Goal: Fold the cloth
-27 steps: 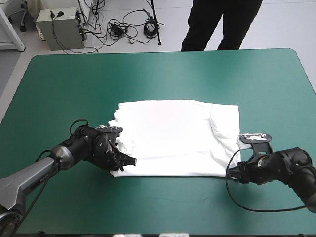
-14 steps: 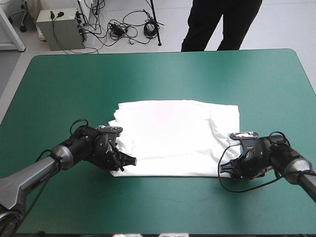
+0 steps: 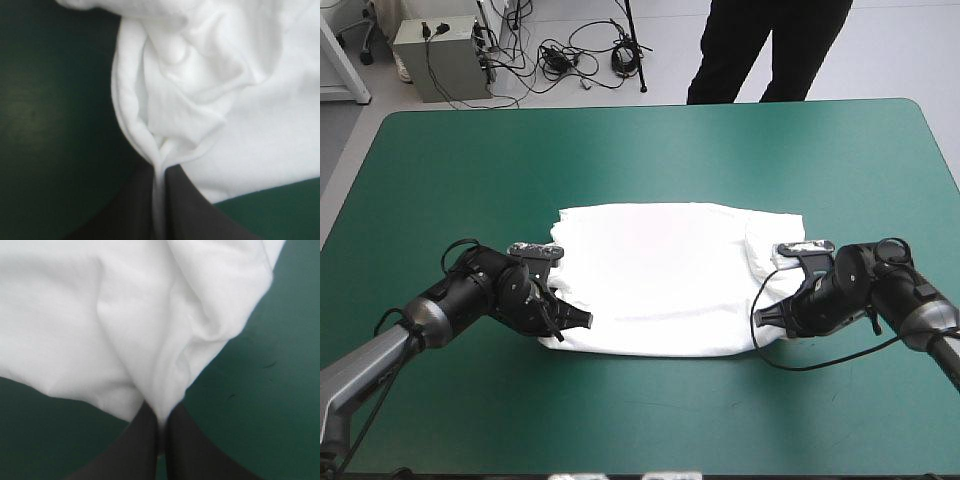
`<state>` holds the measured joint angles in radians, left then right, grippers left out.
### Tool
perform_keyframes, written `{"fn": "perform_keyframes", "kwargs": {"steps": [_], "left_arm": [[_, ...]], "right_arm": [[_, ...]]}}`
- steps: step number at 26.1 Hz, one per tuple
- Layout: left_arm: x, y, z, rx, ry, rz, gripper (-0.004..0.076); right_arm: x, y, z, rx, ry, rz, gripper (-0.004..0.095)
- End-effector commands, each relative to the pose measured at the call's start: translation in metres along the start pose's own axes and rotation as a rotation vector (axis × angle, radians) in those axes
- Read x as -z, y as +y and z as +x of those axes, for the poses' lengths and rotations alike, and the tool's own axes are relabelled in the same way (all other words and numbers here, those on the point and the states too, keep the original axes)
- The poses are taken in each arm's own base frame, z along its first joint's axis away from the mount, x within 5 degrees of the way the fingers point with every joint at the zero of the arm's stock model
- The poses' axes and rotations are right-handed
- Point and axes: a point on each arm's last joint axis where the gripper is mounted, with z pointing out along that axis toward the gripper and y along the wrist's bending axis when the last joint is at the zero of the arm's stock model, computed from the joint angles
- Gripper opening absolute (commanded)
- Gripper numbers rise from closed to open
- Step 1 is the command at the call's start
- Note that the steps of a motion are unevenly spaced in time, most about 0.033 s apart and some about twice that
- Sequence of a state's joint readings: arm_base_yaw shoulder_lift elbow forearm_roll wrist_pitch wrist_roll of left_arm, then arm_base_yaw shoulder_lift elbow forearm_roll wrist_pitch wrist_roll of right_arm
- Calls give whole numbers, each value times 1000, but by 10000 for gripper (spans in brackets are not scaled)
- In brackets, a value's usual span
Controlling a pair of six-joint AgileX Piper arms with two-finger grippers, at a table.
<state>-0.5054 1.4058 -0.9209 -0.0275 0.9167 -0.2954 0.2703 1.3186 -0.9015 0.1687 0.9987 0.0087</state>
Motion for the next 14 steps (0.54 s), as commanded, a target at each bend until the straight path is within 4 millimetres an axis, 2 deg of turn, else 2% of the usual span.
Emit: {"fn": "perform_keyframes", "kwargs": {"steps": [1,5,11,14], "left_arm": [[44,-2,-6,-23,-120,16,-9],[74,-3,-7,-24,-199,42,-9],[91,-2,-5,-13,-257,50,-9],[95,-1,-13,2,-347,44,-9]], "right_arm": [[42,6,-9,42,-84,1,-17],[64,8,-12,57,-101,16,-17],[79,7,-15,54,-147,50,-17],[89,5,-25,64,-248,90,-17]]}}
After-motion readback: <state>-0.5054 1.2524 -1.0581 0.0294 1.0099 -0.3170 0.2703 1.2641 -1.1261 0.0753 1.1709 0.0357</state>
